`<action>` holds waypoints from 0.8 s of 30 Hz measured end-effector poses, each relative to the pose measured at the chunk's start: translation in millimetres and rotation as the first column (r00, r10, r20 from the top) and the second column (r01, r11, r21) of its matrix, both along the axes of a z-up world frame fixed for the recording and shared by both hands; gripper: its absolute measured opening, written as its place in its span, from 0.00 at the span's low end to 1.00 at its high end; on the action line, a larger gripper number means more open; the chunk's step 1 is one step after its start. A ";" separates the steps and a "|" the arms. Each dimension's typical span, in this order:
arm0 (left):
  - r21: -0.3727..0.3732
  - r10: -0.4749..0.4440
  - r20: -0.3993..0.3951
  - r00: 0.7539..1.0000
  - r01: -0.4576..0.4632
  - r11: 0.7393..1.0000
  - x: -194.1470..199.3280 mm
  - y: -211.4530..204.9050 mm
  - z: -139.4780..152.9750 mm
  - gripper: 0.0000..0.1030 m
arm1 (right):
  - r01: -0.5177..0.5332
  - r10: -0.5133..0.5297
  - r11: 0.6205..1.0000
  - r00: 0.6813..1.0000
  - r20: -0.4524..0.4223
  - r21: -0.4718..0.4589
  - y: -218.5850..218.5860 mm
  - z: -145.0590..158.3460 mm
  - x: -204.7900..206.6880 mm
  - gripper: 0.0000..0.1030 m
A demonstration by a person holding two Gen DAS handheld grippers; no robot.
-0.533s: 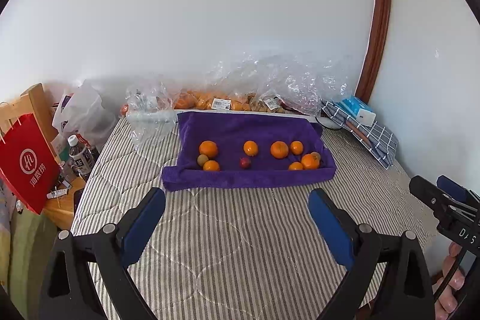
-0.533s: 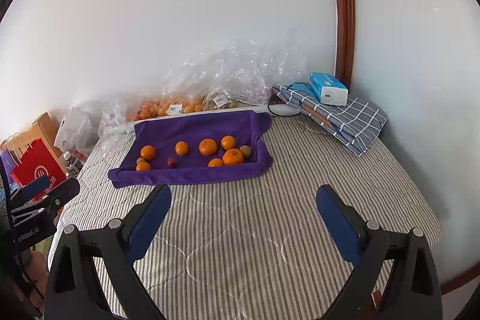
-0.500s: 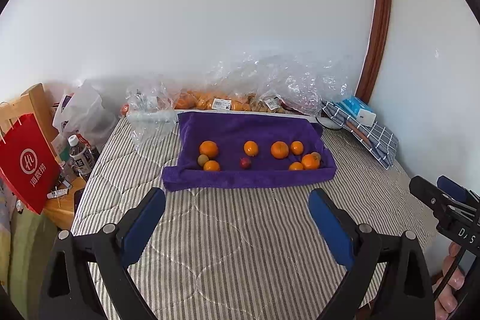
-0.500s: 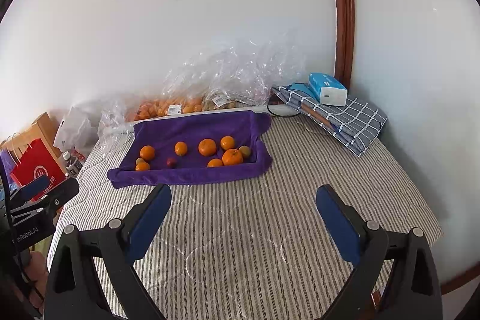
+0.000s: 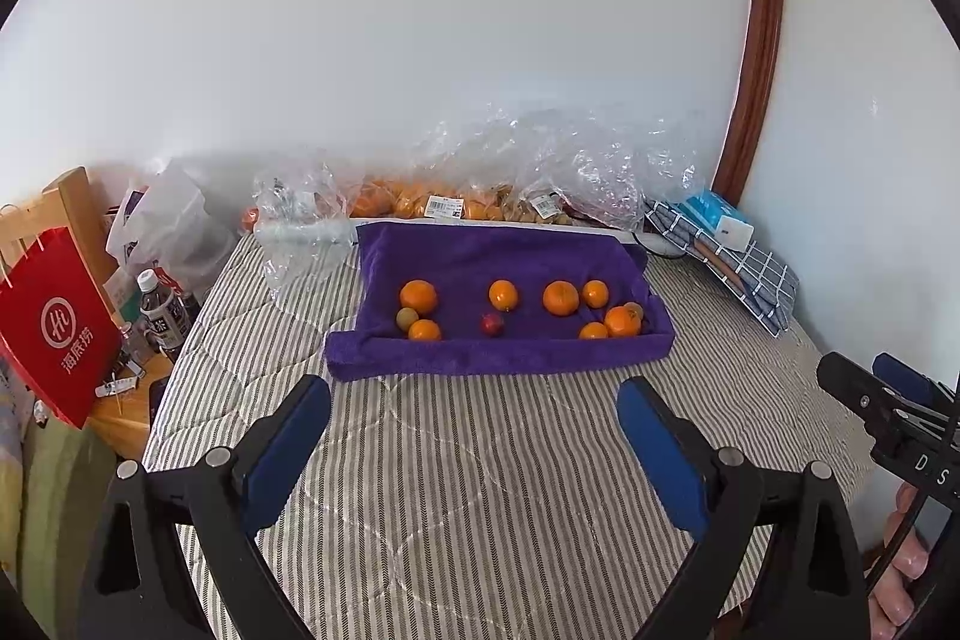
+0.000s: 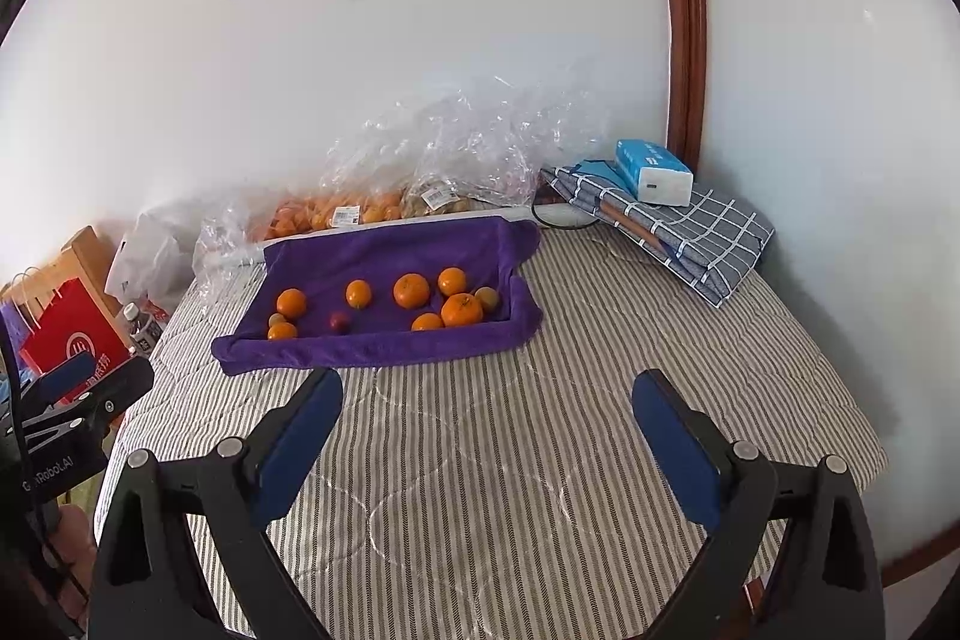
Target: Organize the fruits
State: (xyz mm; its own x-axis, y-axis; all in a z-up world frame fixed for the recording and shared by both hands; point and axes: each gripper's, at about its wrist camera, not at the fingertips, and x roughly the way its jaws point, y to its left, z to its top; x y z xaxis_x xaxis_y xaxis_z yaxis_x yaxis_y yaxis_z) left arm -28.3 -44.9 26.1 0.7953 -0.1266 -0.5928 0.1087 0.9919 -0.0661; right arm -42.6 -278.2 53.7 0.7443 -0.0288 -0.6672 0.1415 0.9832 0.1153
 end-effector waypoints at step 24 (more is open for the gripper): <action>0.003 0.001 0.000 1.000 -0.001 1.000 2.1 5.5 2.9 0.94 | -0.013 0.013 1.000 1.000 0.003 0.000 2.4 0.7 1.0 0.93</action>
